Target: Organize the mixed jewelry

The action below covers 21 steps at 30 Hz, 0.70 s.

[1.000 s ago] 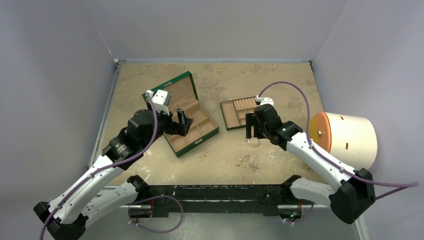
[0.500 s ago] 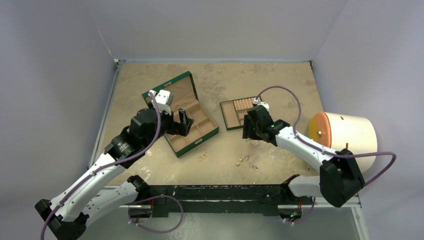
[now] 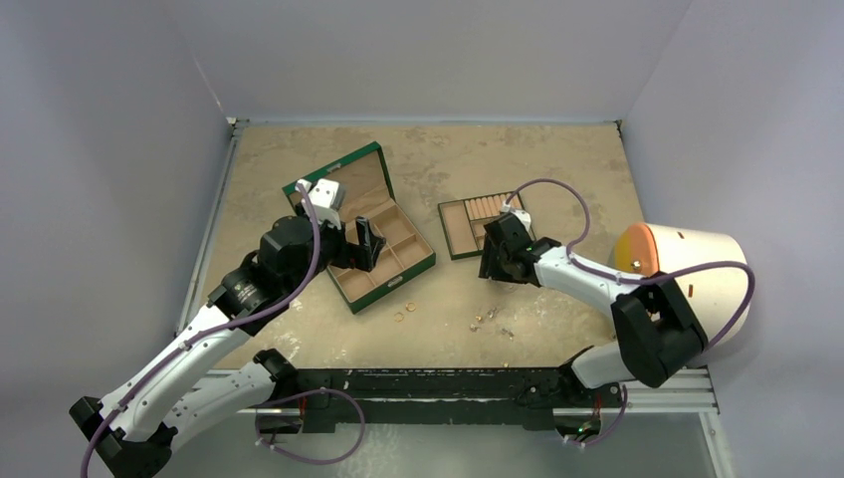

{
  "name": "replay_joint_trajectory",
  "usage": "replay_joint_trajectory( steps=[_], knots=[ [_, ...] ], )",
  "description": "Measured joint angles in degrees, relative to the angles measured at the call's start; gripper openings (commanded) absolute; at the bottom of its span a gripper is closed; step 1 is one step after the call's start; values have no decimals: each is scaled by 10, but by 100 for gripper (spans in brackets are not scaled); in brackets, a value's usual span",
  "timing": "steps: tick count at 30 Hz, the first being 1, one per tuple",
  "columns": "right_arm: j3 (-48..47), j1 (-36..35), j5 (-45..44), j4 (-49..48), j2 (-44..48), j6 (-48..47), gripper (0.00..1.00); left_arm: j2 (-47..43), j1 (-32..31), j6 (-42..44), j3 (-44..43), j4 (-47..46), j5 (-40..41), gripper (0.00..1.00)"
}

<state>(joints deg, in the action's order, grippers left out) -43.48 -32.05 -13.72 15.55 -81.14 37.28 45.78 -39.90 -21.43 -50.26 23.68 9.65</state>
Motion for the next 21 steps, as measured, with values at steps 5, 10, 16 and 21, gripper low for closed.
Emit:
replay_joint_trajectory(
  steps=[5,10,16,21],
  knots=[
    [0,1,0,-13,-20,7,51,0,0,0,0,0,0,96],
    [0,2,0,-20,-35,11,47,0,0,0,0,0,0,96],
    [0,2,0,-22,-42,13,38,0,0,0,0,0,0,96],
    [0,2,0,-22,-47,13,33,-2,0,0,0,0,0,96]
  ],
)
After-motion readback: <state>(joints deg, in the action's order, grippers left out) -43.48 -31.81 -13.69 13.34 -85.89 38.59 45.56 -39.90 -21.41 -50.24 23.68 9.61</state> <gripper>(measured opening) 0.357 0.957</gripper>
